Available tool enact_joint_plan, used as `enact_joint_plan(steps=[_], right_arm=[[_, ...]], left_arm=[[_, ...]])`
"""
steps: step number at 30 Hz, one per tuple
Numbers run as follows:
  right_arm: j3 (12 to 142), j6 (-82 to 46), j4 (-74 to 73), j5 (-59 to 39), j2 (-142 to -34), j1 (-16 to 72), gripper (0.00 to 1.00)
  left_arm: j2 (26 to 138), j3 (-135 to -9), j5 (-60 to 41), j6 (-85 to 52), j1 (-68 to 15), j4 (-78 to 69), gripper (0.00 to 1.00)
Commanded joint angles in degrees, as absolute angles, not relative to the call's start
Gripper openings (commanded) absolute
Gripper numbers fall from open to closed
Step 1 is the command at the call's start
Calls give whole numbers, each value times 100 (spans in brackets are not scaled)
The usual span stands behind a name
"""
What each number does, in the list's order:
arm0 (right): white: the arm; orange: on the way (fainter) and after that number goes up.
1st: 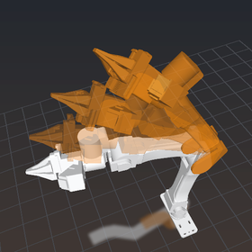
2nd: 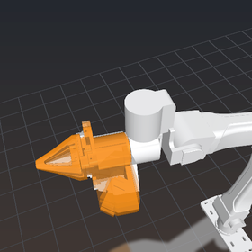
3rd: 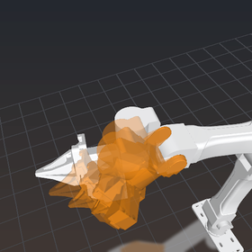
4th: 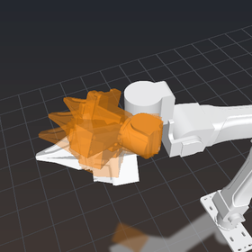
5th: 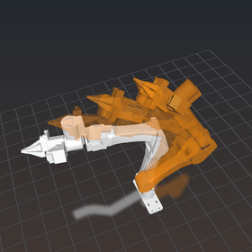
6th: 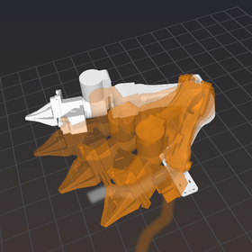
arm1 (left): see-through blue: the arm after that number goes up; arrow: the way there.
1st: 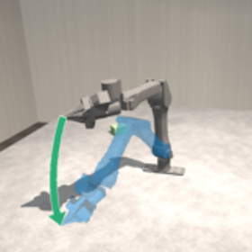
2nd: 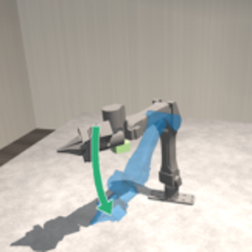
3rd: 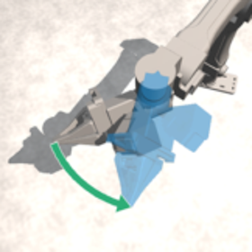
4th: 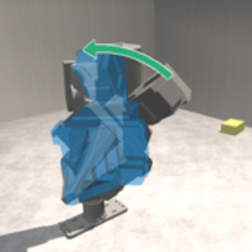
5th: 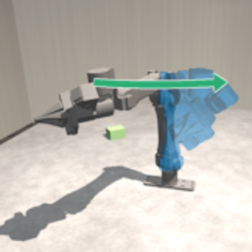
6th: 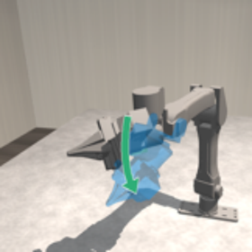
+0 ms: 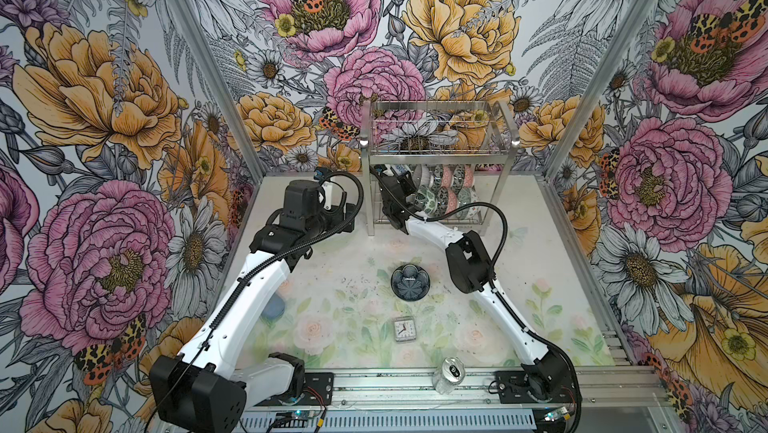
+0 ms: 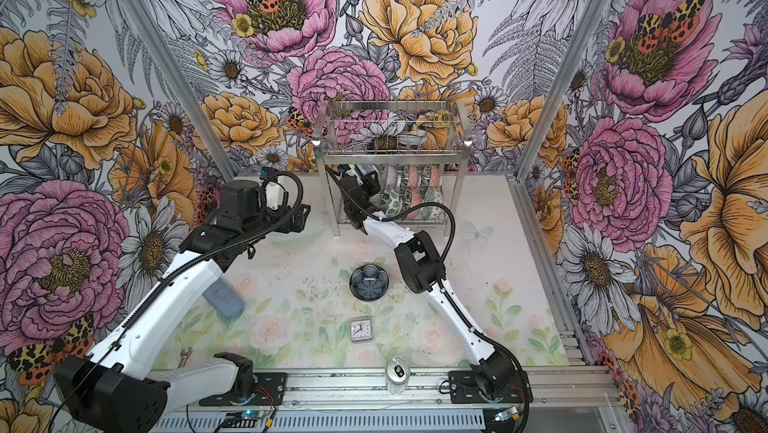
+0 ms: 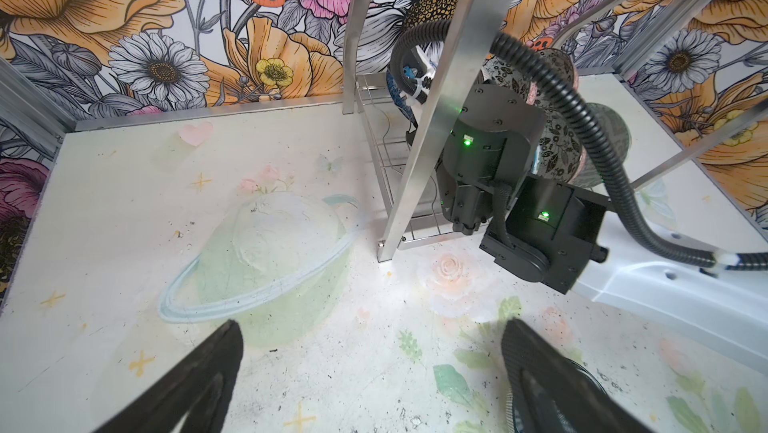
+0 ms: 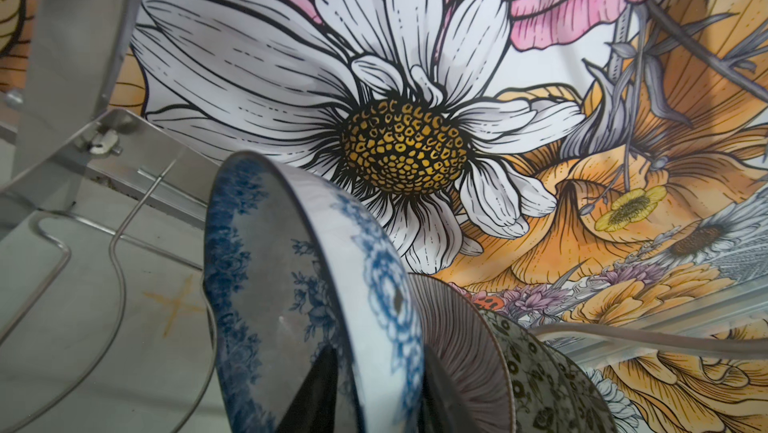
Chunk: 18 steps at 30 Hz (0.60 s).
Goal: Load the bowls into the dish rack
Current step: 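Press the blue floral bowl down into its rack slot with the right gripper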
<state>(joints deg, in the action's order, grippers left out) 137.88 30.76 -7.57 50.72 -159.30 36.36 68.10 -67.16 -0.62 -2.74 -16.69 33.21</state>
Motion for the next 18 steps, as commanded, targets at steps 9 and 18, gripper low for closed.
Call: enact_joint_plan(steps=[9,18], right_arm=[[13439,2754,-756,5009,-15159,3691,51],[13306,2655,-703,4948,-14972,3703,65]], left_arm=[[6697,-6663,-167,-201,-1679,3252,99],[6665,-6662,-154,-192,-1696,3252,99]])
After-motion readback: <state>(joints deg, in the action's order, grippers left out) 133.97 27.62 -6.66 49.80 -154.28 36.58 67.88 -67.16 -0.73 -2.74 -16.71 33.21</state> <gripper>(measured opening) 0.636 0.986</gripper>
